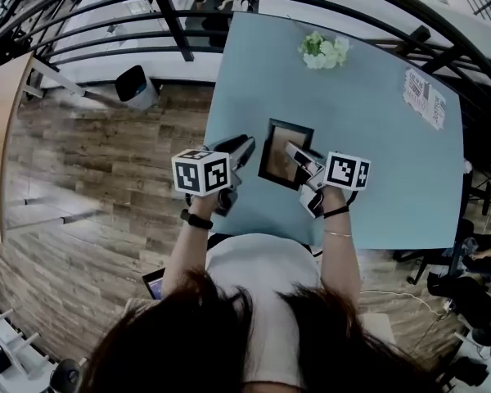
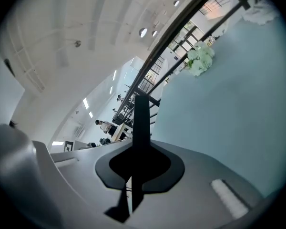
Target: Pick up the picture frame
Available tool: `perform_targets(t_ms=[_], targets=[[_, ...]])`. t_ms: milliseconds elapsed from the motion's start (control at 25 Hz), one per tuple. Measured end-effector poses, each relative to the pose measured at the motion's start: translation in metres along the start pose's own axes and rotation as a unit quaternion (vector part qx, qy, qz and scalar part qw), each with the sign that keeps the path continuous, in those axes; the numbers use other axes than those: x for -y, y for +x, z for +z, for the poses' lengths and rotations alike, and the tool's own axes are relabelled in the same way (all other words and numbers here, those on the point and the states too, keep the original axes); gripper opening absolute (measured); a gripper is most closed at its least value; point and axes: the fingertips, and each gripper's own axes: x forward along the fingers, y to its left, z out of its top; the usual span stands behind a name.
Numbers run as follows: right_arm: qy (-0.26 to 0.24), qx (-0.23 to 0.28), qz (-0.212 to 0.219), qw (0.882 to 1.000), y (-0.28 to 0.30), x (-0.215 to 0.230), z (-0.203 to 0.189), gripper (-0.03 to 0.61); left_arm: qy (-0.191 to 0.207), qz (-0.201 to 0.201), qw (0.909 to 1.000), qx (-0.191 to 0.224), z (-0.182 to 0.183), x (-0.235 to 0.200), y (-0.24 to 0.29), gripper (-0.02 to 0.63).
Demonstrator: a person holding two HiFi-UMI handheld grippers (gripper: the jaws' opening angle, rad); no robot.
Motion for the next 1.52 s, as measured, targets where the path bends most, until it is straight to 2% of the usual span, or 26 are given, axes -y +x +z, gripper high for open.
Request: perform_targets(t_ms=[200,360,600,840,1080,1360,1520], targets=[[-0.083,0.028,-0.021,0.996,-0.028,-0.026,0.023,0.011,0.04,0.003,0.9991,0.015,0.011,0.02,-0.009,0.133],[-0.157,0.062,-0.048,0.984,-0.052,-0.047,0.042,0.011,0.076,0.006,0.9965,0.034,0.02,0.037,-0.022,0.133],[-0.262,0.107,-0.093,0.955,-0.084,-0.076,0.057,0.012,0.137,0.018,0.9876,0.073,0.038,0.061,-0.044,0.132],[-0.337,0.141,-0.133,0.921,-0.108,-0.092,0.063,0.012,0.212,0.041,0.9699,0.113,0.056,0.079,-0.066,0.13],[-0.382,0.166,-0.171,0.893,-0.118,-0.093,0.068,0.011,0.264,0.058,0.9528,0.138,0.067,0.089,-0.074,0.112],[-0.432,0.187,-0.208,0.857,-0.118,-0.096,0.075,0.011,0.282,0.081,0.9421,0.163,0.075,0.08,-0.078,0.058],[-0.441,0.199,-0.214,0.849,-0.119,-0.094,0.079,0.011,0.287,0.101,0.935,0.182,0.081,0.07,-0.08,0.057]])
